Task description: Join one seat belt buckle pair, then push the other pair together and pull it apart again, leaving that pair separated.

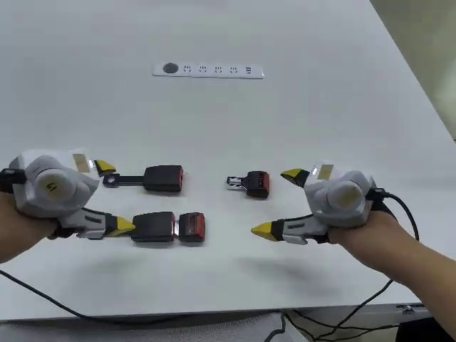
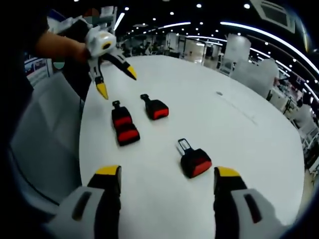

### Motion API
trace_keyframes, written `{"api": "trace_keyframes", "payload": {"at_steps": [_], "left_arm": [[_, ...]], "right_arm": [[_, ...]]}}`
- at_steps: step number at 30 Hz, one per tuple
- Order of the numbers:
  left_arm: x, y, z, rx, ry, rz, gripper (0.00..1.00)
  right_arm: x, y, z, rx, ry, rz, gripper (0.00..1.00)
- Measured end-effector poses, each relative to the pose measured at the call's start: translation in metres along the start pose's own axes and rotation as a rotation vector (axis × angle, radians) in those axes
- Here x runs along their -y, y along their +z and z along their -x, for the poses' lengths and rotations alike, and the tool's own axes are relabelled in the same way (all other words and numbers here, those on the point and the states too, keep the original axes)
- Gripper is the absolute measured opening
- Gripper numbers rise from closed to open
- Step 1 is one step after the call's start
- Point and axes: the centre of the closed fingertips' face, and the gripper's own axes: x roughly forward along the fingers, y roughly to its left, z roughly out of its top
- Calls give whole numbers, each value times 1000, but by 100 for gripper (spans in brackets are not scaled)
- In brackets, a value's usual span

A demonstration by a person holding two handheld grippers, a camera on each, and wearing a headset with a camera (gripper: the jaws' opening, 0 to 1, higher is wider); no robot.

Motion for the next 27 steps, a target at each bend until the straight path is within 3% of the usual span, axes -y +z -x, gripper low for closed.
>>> {"api": "trace_keyframes", "payload": {"at_steps": [2,8,12,14,16,19,22,27], "left_arm": [[4,-6,10,6,11,31,72],[0,-29,36,4,67,130,80],[1,-43,47,3,83,163,89],[1,-48,52,1,96,169,95],[1,-51,56,10,106,175,98],[1,-54,60,29,116,242,100],[0,-55,63,39,131,265,100],[-3,-50,70,81,154,310,100]], "right_arm": [[-2,2,6,18,-8,-19,81],[-7,-1,22,43,-35,-80,89],[-9,-5,29,56,-58,-93,100],[-11,-7,32,53,-62,-102,100],[-13,-9,32,47,-61,-112,100],[-18,-11,32,31,-58,-112,100],[-18,-8,33,31,-64,-107,100],[-18,-4,34,48,-80,-114,100]]}}
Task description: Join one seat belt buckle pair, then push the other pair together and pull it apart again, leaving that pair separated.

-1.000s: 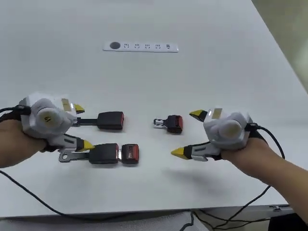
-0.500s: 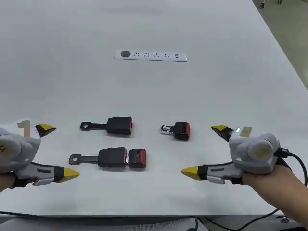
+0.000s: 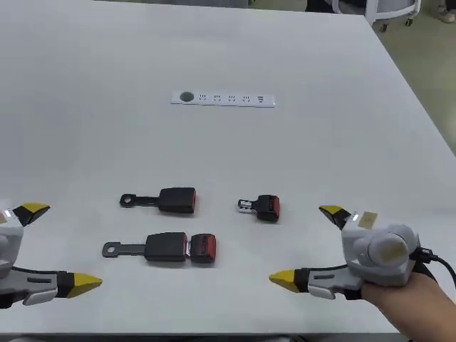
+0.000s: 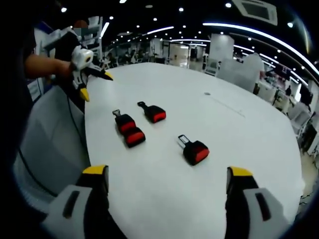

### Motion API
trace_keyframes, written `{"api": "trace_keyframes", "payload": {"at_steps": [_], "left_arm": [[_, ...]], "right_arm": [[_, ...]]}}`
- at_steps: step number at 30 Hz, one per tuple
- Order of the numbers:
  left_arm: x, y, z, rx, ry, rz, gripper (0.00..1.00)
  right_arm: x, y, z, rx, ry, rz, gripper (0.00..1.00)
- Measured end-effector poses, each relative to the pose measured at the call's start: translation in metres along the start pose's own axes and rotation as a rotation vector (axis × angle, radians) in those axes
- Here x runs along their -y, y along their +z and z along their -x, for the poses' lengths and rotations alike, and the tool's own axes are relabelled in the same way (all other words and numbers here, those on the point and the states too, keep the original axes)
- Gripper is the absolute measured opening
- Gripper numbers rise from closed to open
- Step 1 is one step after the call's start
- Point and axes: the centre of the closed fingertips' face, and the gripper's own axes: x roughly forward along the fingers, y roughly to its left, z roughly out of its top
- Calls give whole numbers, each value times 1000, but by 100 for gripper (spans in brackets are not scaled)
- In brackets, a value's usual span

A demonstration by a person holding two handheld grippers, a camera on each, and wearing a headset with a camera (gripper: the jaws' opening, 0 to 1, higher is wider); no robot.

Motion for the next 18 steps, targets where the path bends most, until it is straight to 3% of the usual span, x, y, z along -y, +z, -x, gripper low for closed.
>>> {"api": "trace_keyframes", "payload": {"at_steps": [7,15,18], "left_arm": [[0,3,3,21,8,12,100],[-1,7,7,64,18,45,100],[-1,6,10,68,31,34,100]], "right_arm": [[-5,-3,-1,2,-1,-25,100],[-7,-9,-1,22,-4,-109,100],[-9,-10,0,9,-10,-75,99]]}}
